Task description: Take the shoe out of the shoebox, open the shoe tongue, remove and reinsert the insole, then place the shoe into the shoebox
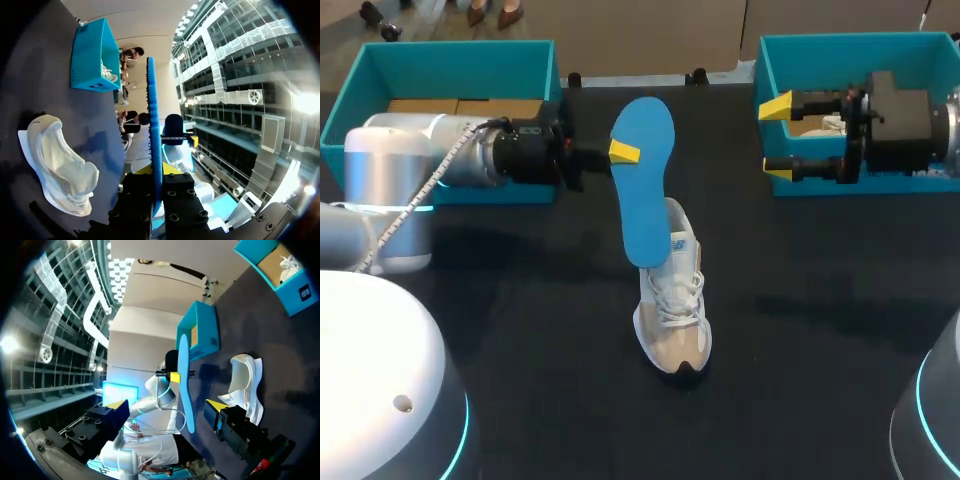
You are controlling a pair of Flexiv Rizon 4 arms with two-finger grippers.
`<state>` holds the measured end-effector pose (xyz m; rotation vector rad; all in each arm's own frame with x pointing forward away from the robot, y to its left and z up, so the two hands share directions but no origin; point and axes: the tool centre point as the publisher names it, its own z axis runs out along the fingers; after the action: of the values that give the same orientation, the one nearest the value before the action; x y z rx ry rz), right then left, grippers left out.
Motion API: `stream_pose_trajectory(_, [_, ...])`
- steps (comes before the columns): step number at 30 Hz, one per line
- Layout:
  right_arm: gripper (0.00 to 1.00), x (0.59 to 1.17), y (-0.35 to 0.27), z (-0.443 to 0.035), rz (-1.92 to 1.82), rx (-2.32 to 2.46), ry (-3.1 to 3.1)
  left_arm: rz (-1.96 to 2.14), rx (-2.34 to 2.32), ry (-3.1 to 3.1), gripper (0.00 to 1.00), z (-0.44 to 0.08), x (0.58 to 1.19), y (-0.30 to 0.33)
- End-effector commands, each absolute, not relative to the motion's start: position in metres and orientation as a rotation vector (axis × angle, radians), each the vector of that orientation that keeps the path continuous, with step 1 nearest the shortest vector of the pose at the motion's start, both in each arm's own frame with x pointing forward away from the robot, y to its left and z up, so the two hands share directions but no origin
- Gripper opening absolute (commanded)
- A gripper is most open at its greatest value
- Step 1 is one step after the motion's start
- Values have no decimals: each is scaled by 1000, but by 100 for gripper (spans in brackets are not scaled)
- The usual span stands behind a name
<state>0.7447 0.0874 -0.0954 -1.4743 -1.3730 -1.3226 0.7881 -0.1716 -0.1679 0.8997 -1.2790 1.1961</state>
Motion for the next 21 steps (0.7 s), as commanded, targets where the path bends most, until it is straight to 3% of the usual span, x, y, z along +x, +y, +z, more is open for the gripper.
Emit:
stream_pose_trajectory(1, [100,740,96,-78,-1243,-1590,-1472,1187,924,-1290,0,-162,786,-175])
stream_pose_trajectory(21, [100,750,146,-68,-921,-1859,-1794,1134,1075,-1194,0,-165,803,-186])
